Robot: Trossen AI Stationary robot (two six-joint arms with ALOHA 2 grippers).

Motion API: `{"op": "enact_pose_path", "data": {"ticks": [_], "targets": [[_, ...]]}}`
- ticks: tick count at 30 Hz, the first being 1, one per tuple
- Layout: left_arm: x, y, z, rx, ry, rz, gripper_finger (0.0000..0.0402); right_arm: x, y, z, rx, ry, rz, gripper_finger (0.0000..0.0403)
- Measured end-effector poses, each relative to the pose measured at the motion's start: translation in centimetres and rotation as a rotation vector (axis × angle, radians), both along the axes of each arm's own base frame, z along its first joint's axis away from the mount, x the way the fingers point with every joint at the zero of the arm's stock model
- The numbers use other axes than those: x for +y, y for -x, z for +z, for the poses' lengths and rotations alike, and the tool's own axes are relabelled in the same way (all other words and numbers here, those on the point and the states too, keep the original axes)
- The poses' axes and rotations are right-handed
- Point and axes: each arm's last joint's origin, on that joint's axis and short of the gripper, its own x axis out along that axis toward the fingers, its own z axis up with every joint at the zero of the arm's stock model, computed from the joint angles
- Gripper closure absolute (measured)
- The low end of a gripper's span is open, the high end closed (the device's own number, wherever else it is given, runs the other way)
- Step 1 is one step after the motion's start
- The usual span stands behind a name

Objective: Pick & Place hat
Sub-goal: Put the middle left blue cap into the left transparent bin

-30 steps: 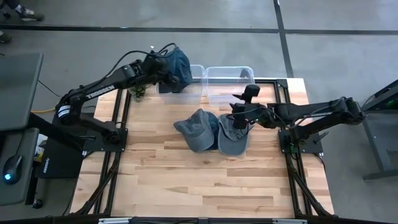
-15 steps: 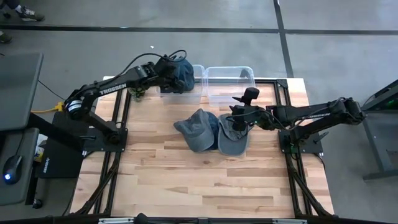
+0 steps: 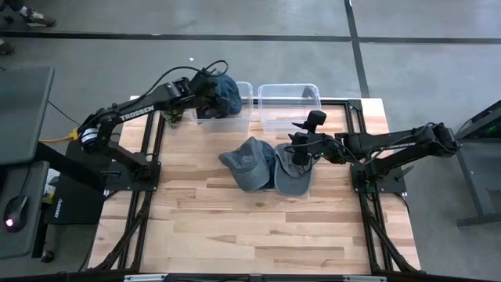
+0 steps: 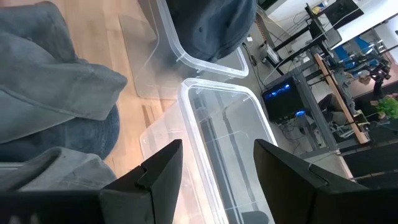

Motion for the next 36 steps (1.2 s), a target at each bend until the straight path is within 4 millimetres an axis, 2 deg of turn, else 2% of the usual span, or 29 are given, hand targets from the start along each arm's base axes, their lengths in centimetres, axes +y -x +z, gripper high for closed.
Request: {"op": "enact_pose_path", "data": {"ticks": [6,18,24,29,36], "targets": [[-0.6,1.0,1.3,-0.023,-0.003,0.046,0.0396,0.0,0.0,0.0,-0.005,-0.005,-0.002,0.0210],[-0.6,1.3,1.2,-0.044,0.022,0.140,0.0389,0.0,0.0,0.0,-0.012,-0.016,-0.001,0.0210],[-0.7,1.5,0.9,-0.014,0.046,0.171,0.0388,0.0,0.0,0.0,-0.023,-0.029,-0.003,0.0210],[-0.1,0.5,-0.6,0.031,0.090,0.176,0.0387,0.1,0.0,0.0,-0.023,-0.034,0.003,0.0210],[0.4,-0.3,-1.7,0.058,0.105,0.179,0.0386,0.1,0.0,0.0,-0.024,-0.040,0.007,0.0210]]}}
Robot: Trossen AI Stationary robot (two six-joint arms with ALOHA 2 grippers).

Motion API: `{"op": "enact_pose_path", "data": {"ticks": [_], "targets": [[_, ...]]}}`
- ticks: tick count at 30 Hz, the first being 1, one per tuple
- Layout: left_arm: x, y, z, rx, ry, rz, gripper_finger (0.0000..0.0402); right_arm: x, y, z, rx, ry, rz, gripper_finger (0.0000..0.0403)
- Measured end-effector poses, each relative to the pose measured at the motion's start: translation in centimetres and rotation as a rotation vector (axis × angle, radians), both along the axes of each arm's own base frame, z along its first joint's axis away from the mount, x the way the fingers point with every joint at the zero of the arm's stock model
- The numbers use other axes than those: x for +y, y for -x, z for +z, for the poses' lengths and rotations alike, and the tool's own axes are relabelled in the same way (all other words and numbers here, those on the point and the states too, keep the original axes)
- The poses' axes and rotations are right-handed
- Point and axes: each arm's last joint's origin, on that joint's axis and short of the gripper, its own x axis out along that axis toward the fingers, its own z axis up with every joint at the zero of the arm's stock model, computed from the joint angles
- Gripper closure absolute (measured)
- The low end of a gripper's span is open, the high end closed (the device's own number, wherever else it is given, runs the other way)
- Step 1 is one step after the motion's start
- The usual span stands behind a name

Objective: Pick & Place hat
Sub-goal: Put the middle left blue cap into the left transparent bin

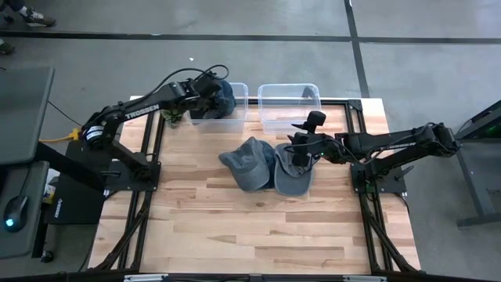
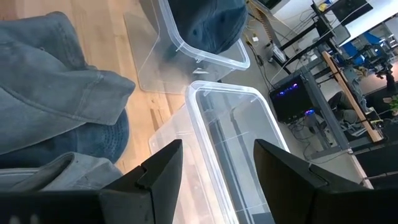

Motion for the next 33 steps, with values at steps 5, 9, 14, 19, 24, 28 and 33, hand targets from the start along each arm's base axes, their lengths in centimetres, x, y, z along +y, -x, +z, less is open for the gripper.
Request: {"op": "enact_pose_path", "data": {"ticks": [5,9,14,19,24,28,33], "targets": [[0.1,-0.2,-0.4,0.024,0.003,-0.007,0.0384,0.0,0.0,-0.1,0.009,0.000,0.000,0.0210],[0.2,-0.2,-0.4,0.028,-0.006,-0.021,0.0369,0.0,0.0,-0.1,0.006,-0.002,-0.001,0.0210],[-0.1,0.2,0.1,0.070,-0.035,-0.069,0.0317,0.0,0.1,-0.1,0.012,-0.011,0.006,0.0210],[-0.4,1.0,1.2,0.071,-0.094,-0.056,0.0252,0.0,0.1,-0.2,0.011,-0.026,0.004,0.0210],[-0.7,1.6,2.7,0.086,-0.127,-0.053,0.0206,0.1,0.2,-0.4,0.017,-0.051,0.013,0.0210],[-0.9,2.0,4.0,0.108,-0.148,-0.039,0.0198,0.1,0.2,-0.4,0.018,-0.051,0.013,0.0210],[-1.1,2.4,6.2,0.113,-0.175,-0.066,0.0207,0.1,0.2,-0.4,0.017,-0.051,0.012,0.0210]]}}
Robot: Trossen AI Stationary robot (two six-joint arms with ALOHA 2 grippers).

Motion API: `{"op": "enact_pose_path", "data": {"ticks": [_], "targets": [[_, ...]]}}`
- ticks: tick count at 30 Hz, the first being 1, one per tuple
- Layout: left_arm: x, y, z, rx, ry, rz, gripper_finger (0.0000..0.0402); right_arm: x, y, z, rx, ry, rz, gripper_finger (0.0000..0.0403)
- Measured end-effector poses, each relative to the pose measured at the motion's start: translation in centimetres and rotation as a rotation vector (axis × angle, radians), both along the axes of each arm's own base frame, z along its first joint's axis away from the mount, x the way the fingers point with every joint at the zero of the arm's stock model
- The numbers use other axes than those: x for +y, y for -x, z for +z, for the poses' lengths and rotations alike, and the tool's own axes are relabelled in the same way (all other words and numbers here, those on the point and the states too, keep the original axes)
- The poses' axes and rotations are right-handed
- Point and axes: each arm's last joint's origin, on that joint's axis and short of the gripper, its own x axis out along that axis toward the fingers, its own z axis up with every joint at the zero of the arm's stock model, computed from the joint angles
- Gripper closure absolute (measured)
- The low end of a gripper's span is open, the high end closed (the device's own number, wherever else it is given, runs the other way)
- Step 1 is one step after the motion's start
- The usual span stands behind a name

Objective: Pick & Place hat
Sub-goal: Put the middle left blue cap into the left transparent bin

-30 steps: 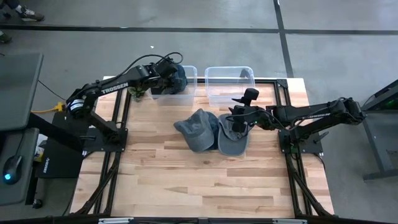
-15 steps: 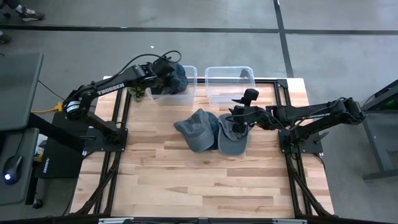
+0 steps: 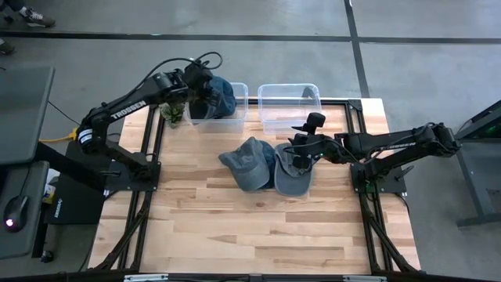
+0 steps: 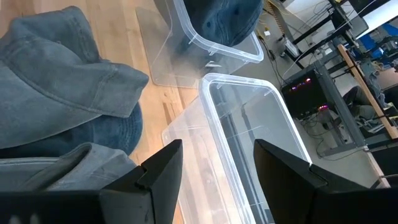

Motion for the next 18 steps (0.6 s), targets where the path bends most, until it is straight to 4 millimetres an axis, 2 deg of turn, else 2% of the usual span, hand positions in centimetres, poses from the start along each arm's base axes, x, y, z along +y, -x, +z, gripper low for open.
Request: {"op": "enact_pose_path", "data": {"ticks": [4,9,18], "targets": [[-0.6,0.1,1.2,0.023,-0.021,-0.027,0.0264,0.0,0.0,0.0,-0.002,-0.002,-0.001,0.0210],[-1.4,-0.1,1.3,0.061,-0.023,-0.065,0.0382,0.0,0.0,0.0,0.002,-0.002,-0.001,0.0210],[-3.4,-0.7,1.3,0.083,-0.013,-0.140,0.0400,0.0,0.0,-0.1,-0.002,-0.009,-0.007,0.0210]]}}
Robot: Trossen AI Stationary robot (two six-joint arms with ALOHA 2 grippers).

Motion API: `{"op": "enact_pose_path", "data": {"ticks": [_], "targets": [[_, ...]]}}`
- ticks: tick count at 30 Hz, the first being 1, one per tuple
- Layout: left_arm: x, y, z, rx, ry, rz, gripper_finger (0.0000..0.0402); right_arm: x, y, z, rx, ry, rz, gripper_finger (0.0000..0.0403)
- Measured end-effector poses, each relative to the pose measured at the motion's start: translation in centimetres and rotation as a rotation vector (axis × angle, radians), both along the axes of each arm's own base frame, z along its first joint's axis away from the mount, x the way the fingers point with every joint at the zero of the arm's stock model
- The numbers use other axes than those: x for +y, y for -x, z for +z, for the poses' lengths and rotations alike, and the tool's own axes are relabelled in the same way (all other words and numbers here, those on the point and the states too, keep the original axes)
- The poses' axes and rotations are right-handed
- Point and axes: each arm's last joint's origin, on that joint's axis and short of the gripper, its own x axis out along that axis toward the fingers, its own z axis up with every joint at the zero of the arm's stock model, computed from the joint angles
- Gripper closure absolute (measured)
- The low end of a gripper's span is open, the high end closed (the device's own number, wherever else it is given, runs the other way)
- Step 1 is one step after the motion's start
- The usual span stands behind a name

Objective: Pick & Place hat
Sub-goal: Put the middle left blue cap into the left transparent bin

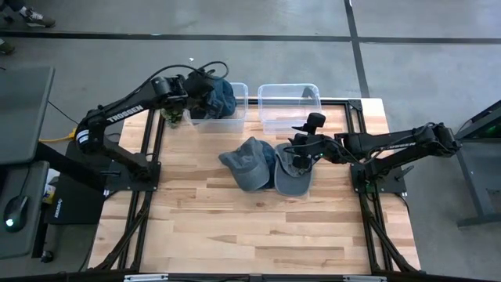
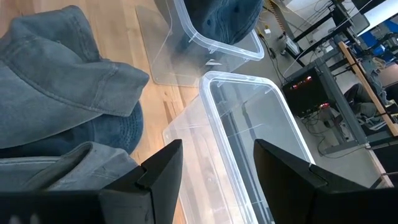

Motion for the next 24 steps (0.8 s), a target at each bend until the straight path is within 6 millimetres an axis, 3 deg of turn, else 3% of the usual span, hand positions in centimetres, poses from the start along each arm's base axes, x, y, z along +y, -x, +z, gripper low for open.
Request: {"op": "enact_pose_path", "data": {"ticks": [5,24], "targets": [[-1.0,-0.4,0.0,0.003,-0.019,-0.012,0.0401,0.0,0.0,0.0,0.000,0.000,0.000,0.0210],[0.1,-2.3,-2.4,0.139,-0.054,0.072,0.0401,0.0,0.0,0.0,-0.004,-0.007,-0.001,0.0210]]}}
